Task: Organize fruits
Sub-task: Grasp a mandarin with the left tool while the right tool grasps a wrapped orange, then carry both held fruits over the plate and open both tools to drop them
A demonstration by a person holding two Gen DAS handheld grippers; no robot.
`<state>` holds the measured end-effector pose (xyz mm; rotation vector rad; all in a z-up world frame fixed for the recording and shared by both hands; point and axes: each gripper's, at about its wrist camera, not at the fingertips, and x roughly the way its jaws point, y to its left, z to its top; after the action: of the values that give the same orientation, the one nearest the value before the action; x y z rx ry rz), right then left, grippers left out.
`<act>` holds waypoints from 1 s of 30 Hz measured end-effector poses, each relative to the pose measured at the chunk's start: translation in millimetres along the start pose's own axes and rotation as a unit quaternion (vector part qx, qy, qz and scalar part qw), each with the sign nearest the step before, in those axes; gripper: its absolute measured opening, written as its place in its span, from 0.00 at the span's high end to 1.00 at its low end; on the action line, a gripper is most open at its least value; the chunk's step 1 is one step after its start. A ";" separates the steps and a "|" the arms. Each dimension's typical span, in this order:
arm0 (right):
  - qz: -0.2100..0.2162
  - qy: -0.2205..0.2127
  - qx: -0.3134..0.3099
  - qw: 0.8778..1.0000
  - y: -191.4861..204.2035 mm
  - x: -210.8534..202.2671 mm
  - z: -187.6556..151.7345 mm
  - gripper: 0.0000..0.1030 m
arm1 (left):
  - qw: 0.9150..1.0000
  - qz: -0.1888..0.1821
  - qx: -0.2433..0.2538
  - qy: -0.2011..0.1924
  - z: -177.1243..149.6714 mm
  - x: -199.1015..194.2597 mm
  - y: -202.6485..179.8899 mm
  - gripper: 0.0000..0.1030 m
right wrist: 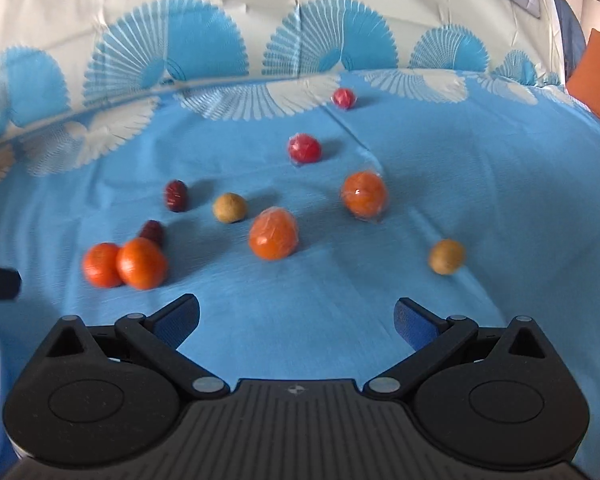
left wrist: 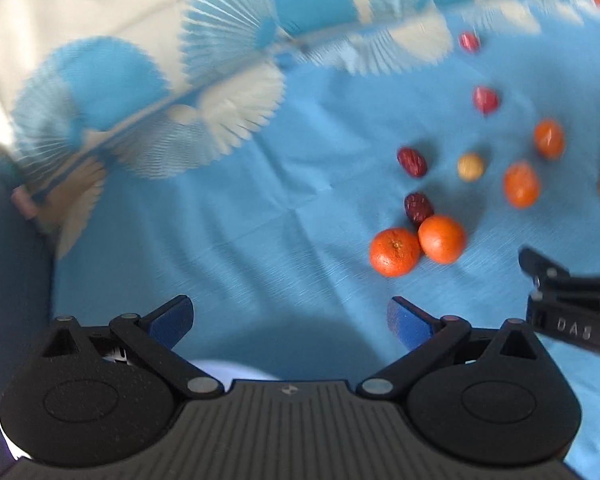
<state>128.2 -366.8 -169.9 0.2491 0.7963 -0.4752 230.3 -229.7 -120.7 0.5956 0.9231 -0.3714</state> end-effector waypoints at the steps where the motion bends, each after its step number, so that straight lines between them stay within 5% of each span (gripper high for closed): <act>1: -0.001 0.001 -0.006 1.000 2.4 10.6 0.8 0.01 | 1.000 -0.007 0.009 0.009 4.0 12.7 -3.4 0.00; 6: 0.005 -0.024 -0.015 1.000 6.2 49.3 7.2 0.01 | 0.998 -0.044 0.047 0.029 17.5 58.9 -16.3 0.00; 13: 0.007 -0.047 -0.011 0.999 5.7 59.6 11.2 0.01 | 0.994 -0.101 0.042 -0.018 26.8 57.1 -8.8 0.01; 15: 0.009 -0.050 -0.020 0.999 5.8 59.1 12.1 0.01 | 0.992 -0.115 0.046 -0.037 25.9 49.3 -12.6 0.18; 16: 0.013 -0.052 -0.022 0.998 5.0 58.4 12.1 0.03 | 0.990 -0.126 0.048 -0.040 25.4 46.0 -14.8 0.52; 17: 0.016 -0.057 -0.020 0.998 3.7 56.2 12.2 0.16 | 0.988 -0.138 0.050 -0.037 28.1 43.5 -19.0 0.64; 18: 0.015 -0.067 -0.022 0.997 3.6 52.8 12.2 0.44 | 0.988 -0.142 0.045 -0.038 27.3 40.8 -20.1 0.65; 20: 0.020 -0.077 -0.034 0.996 3.2 48.7 12.4 0.67 | 0.987 -0.147 0.037 -0.044 24.9 33.5 -20.8 0.65; 30: -0.022 -0.117 -0.006 0.993 -18.5 -7.3 15.7 0.67 | 0.989 -0.113 -0.085 -0.048 -18.8 -69.1 6.9 0.65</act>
<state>124.4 -386.6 -154.6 0.1613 0.5758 -0.5313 183.6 -209.3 -70.0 0.3150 0.9209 -0.5148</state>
